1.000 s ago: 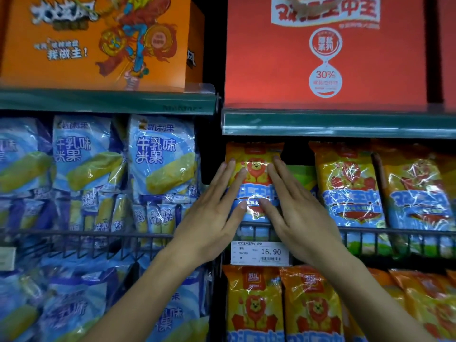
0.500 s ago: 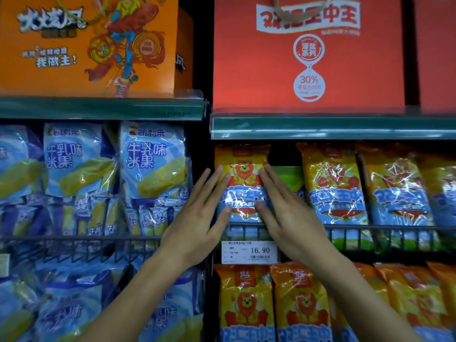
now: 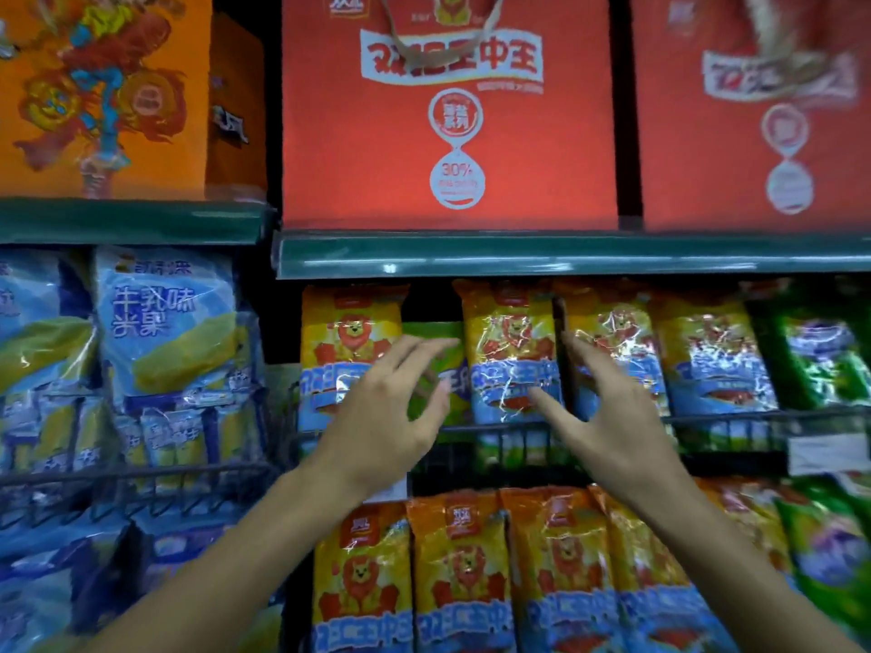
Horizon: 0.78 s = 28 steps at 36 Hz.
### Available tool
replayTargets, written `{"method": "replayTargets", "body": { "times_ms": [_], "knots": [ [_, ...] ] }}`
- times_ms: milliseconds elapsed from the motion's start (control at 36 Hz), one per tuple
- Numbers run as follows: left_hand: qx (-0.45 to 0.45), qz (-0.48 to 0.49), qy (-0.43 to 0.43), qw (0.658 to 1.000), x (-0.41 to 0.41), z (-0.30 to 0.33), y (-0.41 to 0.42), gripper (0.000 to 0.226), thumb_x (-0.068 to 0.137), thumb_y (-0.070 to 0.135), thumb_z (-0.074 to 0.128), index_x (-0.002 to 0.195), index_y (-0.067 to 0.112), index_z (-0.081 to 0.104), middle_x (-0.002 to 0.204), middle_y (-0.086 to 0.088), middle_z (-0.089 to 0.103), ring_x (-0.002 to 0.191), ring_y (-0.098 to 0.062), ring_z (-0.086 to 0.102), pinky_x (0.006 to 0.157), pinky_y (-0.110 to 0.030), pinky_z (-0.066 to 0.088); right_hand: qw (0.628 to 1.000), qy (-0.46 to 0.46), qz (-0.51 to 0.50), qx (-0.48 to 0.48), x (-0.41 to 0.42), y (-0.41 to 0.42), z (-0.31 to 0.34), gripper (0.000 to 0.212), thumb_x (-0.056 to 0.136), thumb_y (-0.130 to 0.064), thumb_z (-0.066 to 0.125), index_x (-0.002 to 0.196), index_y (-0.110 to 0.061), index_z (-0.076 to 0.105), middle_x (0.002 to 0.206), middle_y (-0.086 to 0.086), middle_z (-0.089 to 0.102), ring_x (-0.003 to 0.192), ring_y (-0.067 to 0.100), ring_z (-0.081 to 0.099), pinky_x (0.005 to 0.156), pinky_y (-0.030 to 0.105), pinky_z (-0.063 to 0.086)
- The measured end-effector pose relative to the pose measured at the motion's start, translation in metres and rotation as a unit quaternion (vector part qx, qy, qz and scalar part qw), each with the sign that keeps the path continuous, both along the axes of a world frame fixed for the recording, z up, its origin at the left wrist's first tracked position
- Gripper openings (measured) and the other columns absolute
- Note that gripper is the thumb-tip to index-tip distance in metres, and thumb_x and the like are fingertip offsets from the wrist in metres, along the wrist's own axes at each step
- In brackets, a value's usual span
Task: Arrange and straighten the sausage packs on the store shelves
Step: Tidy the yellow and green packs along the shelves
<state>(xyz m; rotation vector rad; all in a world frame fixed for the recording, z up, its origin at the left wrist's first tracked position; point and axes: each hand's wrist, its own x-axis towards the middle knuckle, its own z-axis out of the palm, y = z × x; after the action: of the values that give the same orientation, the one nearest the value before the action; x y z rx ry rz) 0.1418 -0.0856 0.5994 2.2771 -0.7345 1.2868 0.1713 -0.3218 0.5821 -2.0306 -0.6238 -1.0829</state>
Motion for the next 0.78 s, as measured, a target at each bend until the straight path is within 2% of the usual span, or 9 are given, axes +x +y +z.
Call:
{"method": "replayTargets", "body": {
  "times_ms": [56,167,222,333,472,556,611,694,778],
  "knots": [
    [-0.021,0.022,0.057,0.998,0.01,0.005,-0.018,0.051,0.103,0.03,0.055,0.152,0.027,0.041,0.122,0.011,0.051,0.105,-0.001,0.057,0.097,-0.035,0.054,0.999,0.023,-0.011,-0.023,0.002,0.001,-0.001,0.086,0.089,-0.056,0.063,0.158,-0.02,0.028,0.156,-0.004,0.042,0.142,0.014,0.04,0.118,0.031,0.034],
    [-0.042,0.049,0.177,0.982,0.023,0.016,-0.038,0.069,0.103,0.033,0.055,0.161,0.025,0.017,0.123,-0.004,0.06,0.107,-0.02,0.063,0.096,-0.045,0.055,0.995,0.03,-0.067,-0.068,0.011,0.002,0.002,0.093,0.089,-0.064,0.061,0.159,-0.016,0.023,0.144,0.002,0.055,0.122,0.02,0.058,0.103,0.037,0.05],
    [-0.047,0.047,0.214,0.975,0.028,0.021,-0.046,0.061,0.104,0.031,0.055,0.156,0.025,0.024,0.112,-0.007,0.065,0.101,-0.025,0.066,0.091,-0.047,0.055,0.993,0.026,-0.086,-0.079,0.015,0.001,0.006,0.094,0.089,-0.066,0.059,0.158,-0.014,0.023,0.132,0.003,0.062,0.114,0.021,0.061,0.095,0.037,0.053],
    [-0.09,0.019,0.257,0.962,0.041,0.024,-0.051,0.046,0.103,0.028,0.056,0.145,0.029,0.035,0.107,0.006,0.069,0.096,-0.019,0.069,0.093,-0.046,0.056,0.992,0.02,-0.081,-0.092,0.02,-0.001,0.009,0.09,0.089,-0.065,0.059,0.156,-0.014,0.029,0.116,0.001,0.064,0.107,0.02,0.061,0.085,0.035,0.054],
    [-0.132,0.006,0.269,0.954,0.043,0.022,-0.052,0.054,0.103,0.027,0.057,0.151,0.027,0.032,0.131,0.003,0.064,0.118,-0.019,0.063,0.107,-0.046,0.048,0.996,0.009,-0.043,-0.078,0.025,-0.01,0.003,0.082,0.093,-0.055,0.061,0.157,-0.013,0.029,0.135,0.005,0.059,0.124,0.022,0.056,0.1,0.036,0.051],
    [-0.163,-0.008,0.252,0.954,0.038,0.022,-0.054,0.054,0.104,0.024,0.057,0.152,0.028,0.033,0.127,0.006,0.065,0.118,-0.017,0.063,0.108,-0.045,0.048,0.998,0.0,-0.016,-0.059,0.026,-0.01,0.002,0.079,0.095,-0.052,0.06,0.157,-0.013,0.03,0.144,0.005,0.056,0.131,0.023,0.053,0.107,0.04,0.048],
    [-0.173,-0.002,0.244,0.954,0.035,0.024,-0.055,0.055,0.104,0.023,0.056,0.153,0.03,0.032,0.12,0.011,0.065,0.114,-0.028,0.066,0.103,-0.051,0.052,0.999,0.003,-0.003,-0.048,0.027,-0.008,0.002,0.079,0.095,-0.053,0.058,0.157,-0.013,0.029,0.144,0.006,0.056,0.13,0.025,0.054,0.106,0.043,0.049],
    [-0.187,0.012,0.238,0.953,0.034,0.028,-0.051,0.063,0.104,0.022,0.057,0.158,0.03,0.026,0.129,0.004,0.064,0.113,-0.042,0.065,0.097,-0.058,0.054,0.998,0.025,0.024,-0.05,0.032,-0.003,0.006,0.078,0.097,-0.053,0.054,0.159,-0.019,0.022,0.111,0.004,0.067,0.099,0.022,0.064,0.081,0.036,0.054],
    [-0.19,0.024,0.234,0.953,0.032,0.031,-0.043,0.066,0.103,0.022,0.058,0.159,0.028,0.024,0.143,-0.003,0.057,0.119,-0.026,0.064,0.104,-0.047,0.052,0.994,0.061,0.057,-0.07,0.033,0.005,0.012,0.076,0.101,-0.044,0.053,0.161,-0.026,0.01,0.062,-0.003,0.052,0.049,0.005,0.047,0.048,0.018,0.034]
  ]
}}
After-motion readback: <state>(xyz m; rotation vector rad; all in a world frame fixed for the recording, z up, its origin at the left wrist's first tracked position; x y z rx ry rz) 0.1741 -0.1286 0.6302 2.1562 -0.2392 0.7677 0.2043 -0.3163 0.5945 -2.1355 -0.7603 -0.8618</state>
